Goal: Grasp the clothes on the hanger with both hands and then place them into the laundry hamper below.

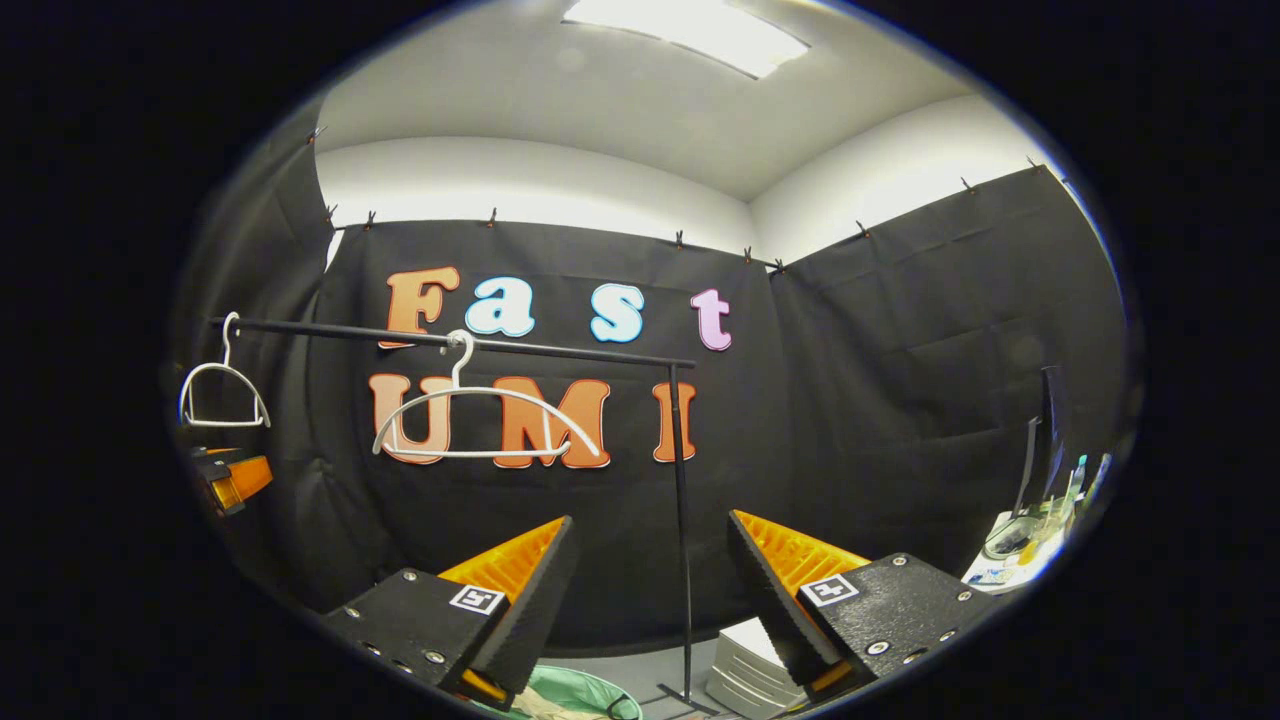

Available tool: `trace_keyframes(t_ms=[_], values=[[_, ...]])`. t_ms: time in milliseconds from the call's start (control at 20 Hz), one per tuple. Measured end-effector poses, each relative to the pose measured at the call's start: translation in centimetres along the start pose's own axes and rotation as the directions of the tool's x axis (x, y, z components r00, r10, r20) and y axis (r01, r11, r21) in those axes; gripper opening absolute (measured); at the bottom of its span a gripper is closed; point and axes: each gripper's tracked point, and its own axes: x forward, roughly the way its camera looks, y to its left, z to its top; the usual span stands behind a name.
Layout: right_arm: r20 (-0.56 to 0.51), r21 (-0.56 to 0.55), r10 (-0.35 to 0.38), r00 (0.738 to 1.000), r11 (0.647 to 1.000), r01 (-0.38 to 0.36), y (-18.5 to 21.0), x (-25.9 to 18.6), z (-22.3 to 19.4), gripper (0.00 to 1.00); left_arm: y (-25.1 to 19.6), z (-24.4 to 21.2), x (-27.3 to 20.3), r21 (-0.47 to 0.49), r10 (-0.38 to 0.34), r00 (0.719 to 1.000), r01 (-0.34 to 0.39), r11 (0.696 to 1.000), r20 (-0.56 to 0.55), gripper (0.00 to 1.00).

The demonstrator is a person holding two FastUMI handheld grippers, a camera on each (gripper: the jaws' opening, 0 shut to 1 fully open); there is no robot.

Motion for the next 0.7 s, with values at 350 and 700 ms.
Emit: trace_keyframes(t_ms=[350, 700], values=[[-0.021, 0.009, 0.023, 1.0, 1.0, -0.023, 0.9, 0.3, -0.9, 0.92, 1.2, -0.1, -0.8, 0.008, 0.043, 0.999, -0.043, 0.999, 0.001, 0.94], [-0.056, 0.021, 0.033, 0.998, 0.999, -0.032, 1.3, -0.5, -2.7, 0.92, 1.9, 0.1, -1.2, 0.01, 0.06, 0.998, -0.06, 0.998, 0.005, 0.97]])
